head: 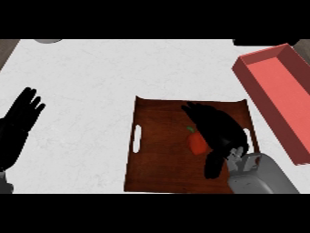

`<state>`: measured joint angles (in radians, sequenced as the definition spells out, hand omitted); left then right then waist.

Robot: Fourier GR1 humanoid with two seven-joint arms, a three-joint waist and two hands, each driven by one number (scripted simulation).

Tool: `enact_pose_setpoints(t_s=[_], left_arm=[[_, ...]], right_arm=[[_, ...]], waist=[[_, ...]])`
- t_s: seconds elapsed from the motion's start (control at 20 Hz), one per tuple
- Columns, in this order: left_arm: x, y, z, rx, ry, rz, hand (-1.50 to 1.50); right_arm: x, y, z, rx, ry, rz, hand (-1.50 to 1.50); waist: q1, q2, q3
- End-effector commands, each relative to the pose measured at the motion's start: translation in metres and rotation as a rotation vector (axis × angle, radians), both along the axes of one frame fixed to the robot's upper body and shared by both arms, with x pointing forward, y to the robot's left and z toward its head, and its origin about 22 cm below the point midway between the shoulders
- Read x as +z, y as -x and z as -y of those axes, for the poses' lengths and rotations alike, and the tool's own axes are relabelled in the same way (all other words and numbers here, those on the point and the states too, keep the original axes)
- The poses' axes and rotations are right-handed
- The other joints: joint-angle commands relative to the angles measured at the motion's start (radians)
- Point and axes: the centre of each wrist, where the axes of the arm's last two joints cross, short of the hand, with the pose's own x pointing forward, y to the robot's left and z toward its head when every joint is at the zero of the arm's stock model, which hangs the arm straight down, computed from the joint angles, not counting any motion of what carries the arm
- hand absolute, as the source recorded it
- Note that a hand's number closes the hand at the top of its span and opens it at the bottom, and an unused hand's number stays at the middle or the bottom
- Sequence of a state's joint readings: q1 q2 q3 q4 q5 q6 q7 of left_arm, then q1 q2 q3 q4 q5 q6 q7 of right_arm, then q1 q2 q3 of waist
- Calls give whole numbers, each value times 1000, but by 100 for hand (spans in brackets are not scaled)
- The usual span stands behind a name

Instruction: Pick the bell pepper from the tray and place it in the cardboard box

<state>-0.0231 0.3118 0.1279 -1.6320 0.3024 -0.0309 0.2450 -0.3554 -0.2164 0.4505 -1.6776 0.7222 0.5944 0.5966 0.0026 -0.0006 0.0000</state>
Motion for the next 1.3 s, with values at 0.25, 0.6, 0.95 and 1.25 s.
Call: enact_pose_setpoints(t_s=[0.25, 0.6, 0.95, 1.25], left_arm=[[-6, 16, 11, 4, -12, -7, 0], [2, 18, 18, -12, 12, 3, 0], [6, 20, 0, -1, 8, -14, 0], [-9, -2, 8, -3, 12, 3, 0]], right_arm=[[-13, 5, -28, -9, 79, -23, -150], [-17, -21, -15, -51, 108, -34, -150], [-43, -8, -9, -38, 138, -67, -150], [-39, -2, -16, -32, 156, -78, -150]], waist=[[2, 0, 0], [2, 0, 0], [1, 0, 0], [-2, 0, 0]])
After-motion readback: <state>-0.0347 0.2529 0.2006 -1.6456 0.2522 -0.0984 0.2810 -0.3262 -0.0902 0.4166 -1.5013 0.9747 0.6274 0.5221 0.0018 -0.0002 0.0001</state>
